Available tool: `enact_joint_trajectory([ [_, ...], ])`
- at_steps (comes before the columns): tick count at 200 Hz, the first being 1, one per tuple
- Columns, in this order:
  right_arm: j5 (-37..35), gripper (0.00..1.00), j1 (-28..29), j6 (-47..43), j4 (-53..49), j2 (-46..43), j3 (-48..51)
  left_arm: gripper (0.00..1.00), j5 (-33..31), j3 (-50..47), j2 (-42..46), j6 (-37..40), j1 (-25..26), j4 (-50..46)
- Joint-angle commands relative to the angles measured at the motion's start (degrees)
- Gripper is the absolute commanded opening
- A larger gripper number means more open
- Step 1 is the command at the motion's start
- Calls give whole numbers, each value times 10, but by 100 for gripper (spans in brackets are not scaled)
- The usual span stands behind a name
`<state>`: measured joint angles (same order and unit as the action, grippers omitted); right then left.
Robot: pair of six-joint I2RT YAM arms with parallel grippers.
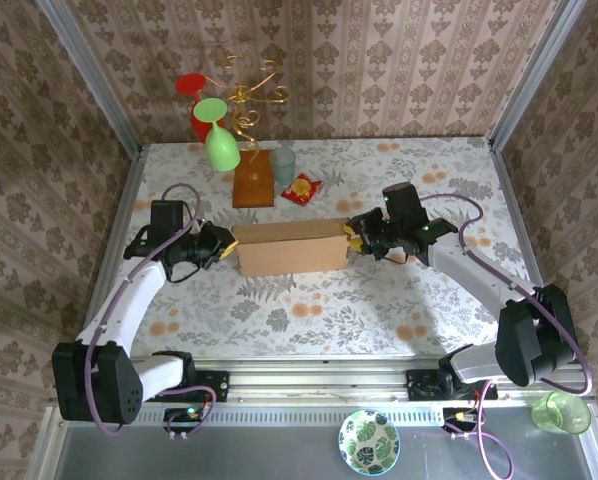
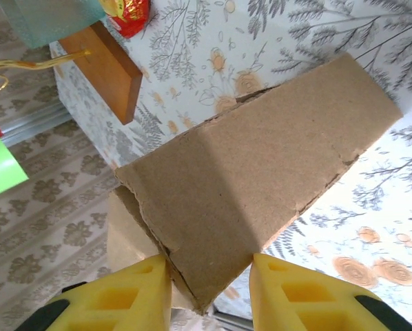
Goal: Fold the paper box
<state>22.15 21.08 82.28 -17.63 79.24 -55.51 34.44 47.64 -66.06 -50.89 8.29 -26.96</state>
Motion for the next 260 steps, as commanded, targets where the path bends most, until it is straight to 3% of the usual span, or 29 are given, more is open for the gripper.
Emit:
enact_joint_trajectory([
  [1, -8, 31, -10, -109, -143, -13, 3, 18, -10, -23, 17, -28, 27, 2],
  [39, 14, 29, -10, -253, -151, -47, 34, 21, -24, -72, 52, -54, 81, 59],
  [75, -16, 29, -11, -357, -179, -114, 101, 22, -41, -109, 76, -48, 128, 62],
  [113, -37, 29, -11, -352, -170, -152, 162, 25, -60, -163, 109, -70, 162, 66],
  [150, -78, 29, -11, -335, -187, -167, 142, 27, -71, -152, 117, -63, 164, 39],
  [181, -137, 38, -14, -340, -228, -182, 89, 34, -85, -99, 107, -50, 152, 11],
  [195, -174, 47, -21, -348, -250, -190, 61, 35, -98, -65, 107, -38, 132, -13],
  [209, -213, 62, -32, -356, -263, -204, 35, 43, -121, -36, 114, -19, 98, -44],
  [212, -221, 72, -35, -357, -264, -207, 31, 45, -125, -32, 116, -15, 90, -49],
  [215, -229, 93, -38, -359, -265, -210, 28, 48, -130, -28, 119, -12, 80, -53],
  [218, -237, 99, -40, -361, -266, -214, 23, 53, -135, -27, 124, -9, 71, -56],
  [222, -250, 100, -42, -363, -267, -220, 19, 65, -142, -23, 129, -4, 58, -59],
  [226, -265, 100, -43, -366, -269, -226, 15, 94, -149, -22, 137, 0, 46, -62],
  [228, -275, 100, -44, -368, -271, -229, 13, 98, -153, -21, 140, 2, 39, -62],
  [245, -348, 100, -43, -408, -262, -261, 0, 100, -210, -18, 178, 23, -3, -74],
  [260, -453, 100, -43, -426, -247, -289, 13, 100, -304, -11, 203, 54, -18, -109],
])
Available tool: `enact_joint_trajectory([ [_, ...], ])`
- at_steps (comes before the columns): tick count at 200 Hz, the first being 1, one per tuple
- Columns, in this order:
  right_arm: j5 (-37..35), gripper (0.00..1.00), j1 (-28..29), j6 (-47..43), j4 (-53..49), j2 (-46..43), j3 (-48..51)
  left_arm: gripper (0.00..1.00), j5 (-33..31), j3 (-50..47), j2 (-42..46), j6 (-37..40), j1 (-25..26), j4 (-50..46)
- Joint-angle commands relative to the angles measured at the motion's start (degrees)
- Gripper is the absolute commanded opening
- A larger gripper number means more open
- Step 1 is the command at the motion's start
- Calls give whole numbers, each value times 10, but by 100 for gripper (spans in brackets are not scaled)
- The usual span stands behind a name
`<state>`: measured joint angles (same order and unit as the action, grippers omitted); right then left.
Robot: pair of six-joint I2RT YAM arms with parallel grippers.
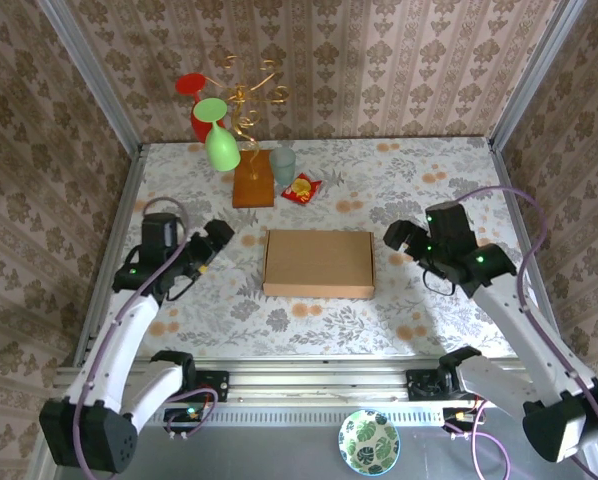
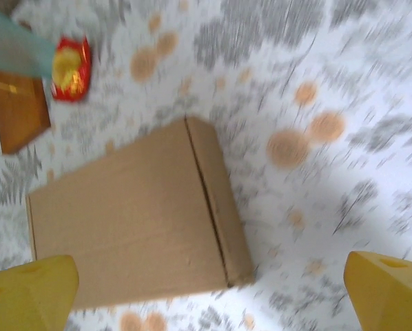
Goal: Fold the paper box
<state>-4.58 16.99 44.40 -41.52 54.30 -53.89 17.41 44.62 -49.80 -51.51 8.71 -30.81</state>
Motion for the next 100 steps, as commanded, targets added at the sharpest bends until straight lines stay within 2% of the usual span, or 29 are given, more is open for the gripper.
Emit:
enact_joint_trajectory([
  [1, -195, 100, -2, -48, -7, -41, -2, 100, -143, 20, 41, 61, -23, -74],
  [9, -266, 100, -3, -58, 29, -55, 26, 100, -216, 26, 45, 67, -23, -97],
  [14, -292, 100, -5, -108, 79, -65, 56, 100, -267, 26, 46, 68, -20, -107],
  [29, -339, 100, -7, -244, 255, -99, 159, 100, -435, 24, 37, 50, -9, -150],
  [37, -344, 100, -9, -317, 363, -107, 219, 100, -477, 10, 32, 74, -11, -133],
  [48, -312, 100, -21, -407, 492, -94, 291, 100, -448, -59, 36, 267, -13, 34],
  [53, -295, 100, -28, -436, 525, -80, 310, 100, -438, -87, 36, 322, -11, 91],
  [65, -257, 100, -53, -439, 545, -36, 322, 100, -449, -129, 28, 361, -12, 163],
  [82, -189, 100, -81, -436, 582, 26, 328, 100, -396, -167, 0, 427, -28, 252],
  [100, -128, 100, -99, -441, 697, 86, 354, 100, -355, -199, -38, 468, -32, 345],
])
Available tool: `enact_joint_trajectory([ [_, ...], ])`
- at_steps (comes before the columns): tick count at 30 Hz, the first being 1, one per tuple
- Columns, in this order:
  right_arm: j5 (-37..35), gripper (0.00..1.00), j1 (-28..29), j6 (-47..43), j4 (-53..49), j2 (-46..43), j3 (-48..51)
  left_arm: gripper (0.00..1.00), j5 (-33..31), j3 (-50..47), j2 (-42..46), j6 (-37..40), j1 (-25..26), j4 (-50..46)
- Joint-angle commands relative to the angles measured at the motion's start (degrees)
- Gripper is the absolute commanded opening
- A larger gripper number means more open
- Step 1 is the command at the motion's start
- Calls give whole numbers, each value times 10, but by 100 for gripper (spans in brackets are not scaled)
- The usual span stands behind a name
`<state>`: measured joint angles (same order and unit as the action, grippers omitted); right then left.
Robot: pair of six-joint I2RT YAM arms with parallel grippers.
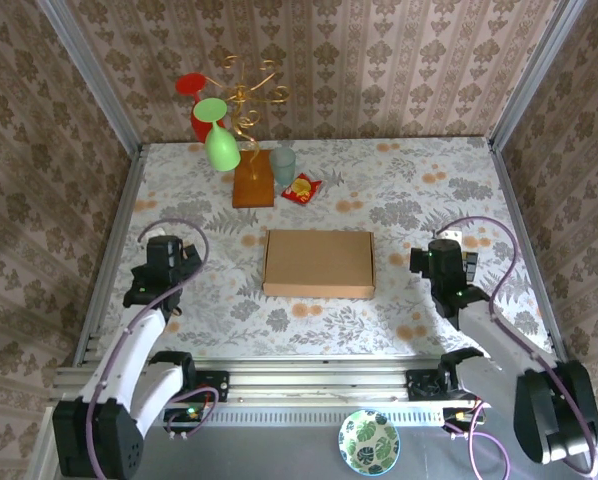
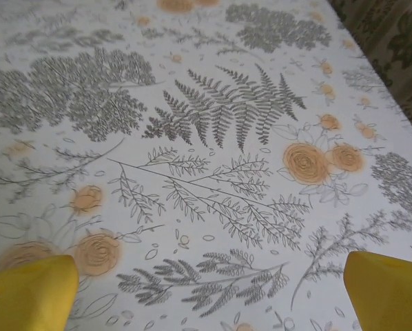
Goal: Fold the paper box
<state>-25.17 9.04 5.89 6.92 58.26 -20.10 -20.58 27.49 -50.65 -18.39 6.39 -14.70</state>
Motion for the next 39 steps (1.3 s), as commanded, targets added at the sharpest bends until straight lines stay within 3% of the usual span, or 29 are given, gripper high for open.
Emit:
enact_joint_trajectory([
  [1, 79, 100, -21, -56, 217, 51, 16, 100, 25, -30, -32, 138, -8, 189],
  [4, 136, 100, -41, -72, 256, 112, -1, 100, 46, -60, -94, 154, -25, 295],
  [9, 238, 100, -89, -37, 406, 199, 0, 100, 137, -62, -206, 185, -56, 455],
  [12, 264, 100, -94, -40, 468, 258, 9, 100, 159, -67, -260, 201, -70, 568],
  [14, 271, 100, -93, -45, 514, 287, 21, 100, 175, -66, -286, 175, -81, 595],
  [15, 267, 100, -93, -43, 541, 299, 26, 100, 180, -89, -314, 176, -79, 674],
  [17, 232, 100, -90, -33, 492, 284, 14, 100, 167, -140, -410, 204, -63, 879],
  [18, 213, 100, -90, -26, 487, 292, 5, 100, 149, -148, -404, 205, -56, 877],
  [19, 196, 100, -90, -20, 471, 296, -7, 100, 137, -135, -378, 193, -53, 810],
  [23, 150, 100, -68, -31, 427, 294, -29, 100, 158, -53, -378, 197, -58, 662],
  [39, 135, 100, -60, -36, 442, 294, -20, 100, 164, -65, -384, 197, -63, 699],
])
